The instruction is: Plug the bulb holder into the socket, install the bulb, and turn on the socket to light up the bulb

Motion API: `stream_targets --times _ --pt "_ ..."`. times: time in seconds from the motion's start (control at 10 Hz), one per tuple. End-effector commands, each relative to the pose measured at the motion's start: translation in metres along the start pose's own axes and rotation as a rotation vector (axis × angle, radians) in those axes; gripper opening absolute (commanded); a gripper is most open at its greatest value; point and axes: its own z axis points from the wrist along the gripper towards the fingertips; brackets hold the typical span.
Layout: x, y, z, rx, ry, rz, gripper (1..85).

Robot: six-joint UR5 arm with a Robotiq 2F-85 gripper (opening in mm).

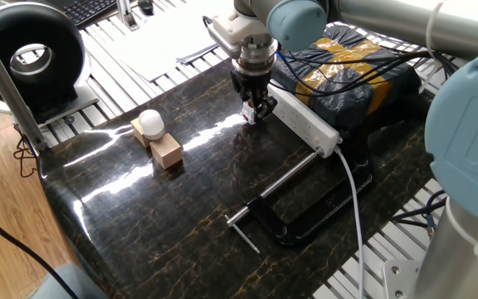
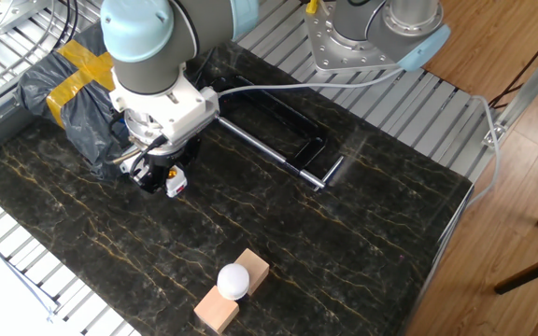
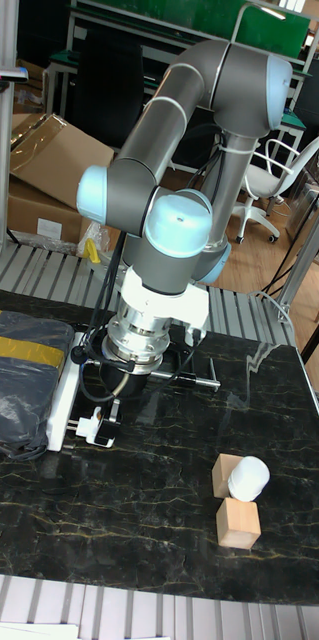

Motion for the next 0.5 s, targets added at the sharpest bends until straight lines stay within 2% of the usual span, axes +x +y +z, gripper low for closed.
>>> stream_targets --times 0.0,0.4 --pt "-0.0069 -0.0046 0.0007 0.009 -0.017 0.015 1.0" --pt "-0.0039 -0.0017 0.0008 -0.004 -0.019 -0.006 1.0"
